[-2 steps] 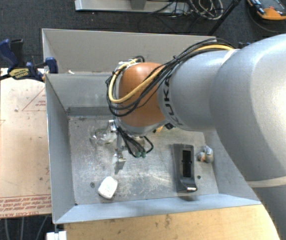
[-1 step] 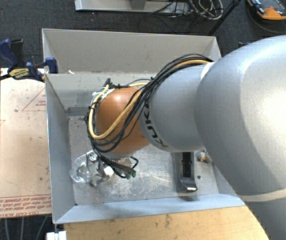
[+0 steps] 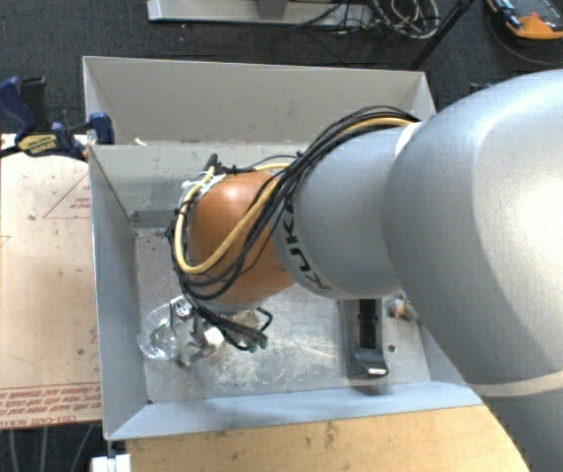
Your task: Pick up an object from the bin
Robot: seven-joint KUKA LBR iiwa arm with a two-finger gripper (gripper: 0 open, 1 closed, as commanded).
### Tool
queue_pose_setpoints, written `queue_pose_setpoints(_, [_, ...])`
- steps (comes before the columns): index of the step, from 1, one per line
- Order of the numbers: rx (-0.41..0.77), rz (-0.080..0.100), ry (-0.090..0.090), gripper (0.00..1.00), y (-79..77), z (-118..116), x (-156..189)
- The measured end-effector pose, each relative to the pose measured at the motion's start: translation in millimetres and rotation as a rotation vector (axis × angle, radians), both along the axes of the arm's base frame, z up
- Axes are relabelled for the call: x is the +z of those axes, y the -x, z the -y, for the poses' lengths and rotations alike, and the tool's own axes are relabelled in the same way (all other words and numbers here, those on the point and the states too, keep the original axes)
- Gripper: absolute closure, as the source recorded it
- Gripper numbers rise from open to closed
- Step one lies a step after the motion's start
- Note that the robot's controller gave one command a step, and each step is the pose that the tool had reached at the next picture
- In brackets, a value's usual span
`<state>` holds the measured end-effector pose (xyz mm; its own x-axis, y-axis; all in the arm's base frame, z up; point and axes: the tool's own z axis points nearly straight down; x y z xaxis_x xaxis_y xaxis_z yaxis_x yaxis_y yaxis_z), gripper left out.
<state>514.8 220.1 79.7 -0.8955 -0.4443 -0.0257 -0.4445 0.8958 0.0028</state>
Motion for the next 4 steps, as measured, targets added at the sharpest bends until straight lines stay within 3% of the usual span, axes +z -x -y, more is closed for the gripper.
queue_pose_setpoints(1, [0.015,-0.026,0.014,1.0,3.5,1.1,33.0])
queue_pose_setpoints(3, [0.025,-0.023,0.014,1.0,8.7,-2.9,161.5])
queue_pose_setpoints(4, [0.005,-0.014,0.01,1.0,2.4,0.0,193.0])
